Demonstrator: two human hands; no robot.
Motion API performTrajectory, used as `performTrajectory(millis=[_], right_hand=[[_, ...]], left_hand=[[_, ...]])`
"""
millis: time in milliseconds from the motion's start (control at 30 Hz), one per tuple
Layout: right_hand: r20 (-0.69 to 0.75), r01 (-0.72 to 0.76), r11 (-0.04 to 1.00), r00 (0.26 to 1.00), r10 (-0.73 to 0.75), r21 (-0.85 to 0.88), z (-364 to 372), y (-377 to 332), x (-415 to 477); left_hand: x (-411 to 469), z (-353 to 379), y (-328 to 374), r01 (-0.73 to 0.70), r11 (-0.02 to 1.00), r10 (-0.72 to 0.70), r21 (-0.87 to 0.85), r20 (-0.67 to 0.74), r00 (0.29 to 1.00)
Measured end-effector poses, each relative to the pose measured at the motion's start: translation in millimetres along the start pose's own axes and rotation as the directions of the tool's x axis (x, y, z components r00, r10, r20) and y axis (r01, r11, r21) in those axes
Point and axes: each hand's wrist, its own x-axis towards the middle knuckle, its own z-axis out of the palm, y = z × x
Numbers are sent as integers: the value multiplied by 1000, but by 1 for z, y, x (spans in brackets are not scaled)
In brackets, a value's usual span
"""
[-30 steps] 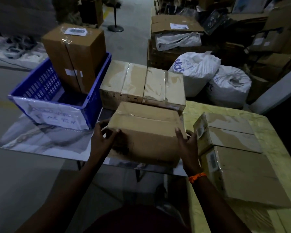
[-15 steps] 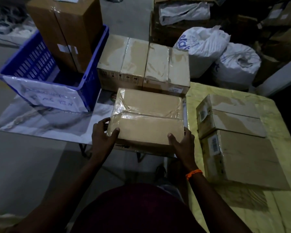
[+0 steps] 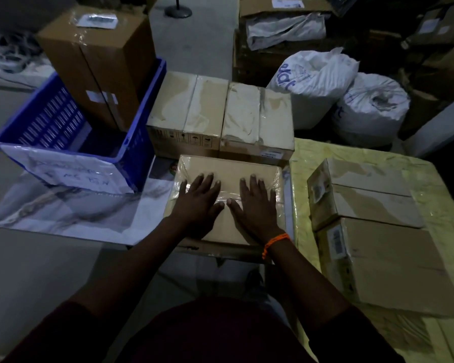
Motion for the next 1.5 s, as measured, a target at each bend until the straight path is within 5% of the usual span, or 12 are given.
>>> performTrajectory(millis=[267,500,800,967,1133,1333,1500], right_hand=[[-36,42,999,998,-44,-29,9,7,-6],[-113,45,993,992,-56,-105,16,20,-37],[-27,13,997,1000,-15,-74,15,21,-41],[28,-276,950,961,275,146,-4,13,-49],[143,-471,714,871,470,518,-21,32,-57],[124,-436,627,870,478,646,-27,83,-73],[-43,-257,769,937,347,586,-106,62,-89]], left_hand=[[4,-2,-3,-17,998,11,68,94,996],[-28,27,-27,-74,987,96,146,-154,983],[-31,28,-29,-58,991,73,119,-123,990],[-35,25,-25,148,986,-160,-76,-196,968],[-40,19,-26,177,863,-328,-473,-260,908],[-47,24,6,107,795,-352,-597,-310,883],[-58,45,35,52,707,-349,-706,-283,894]])
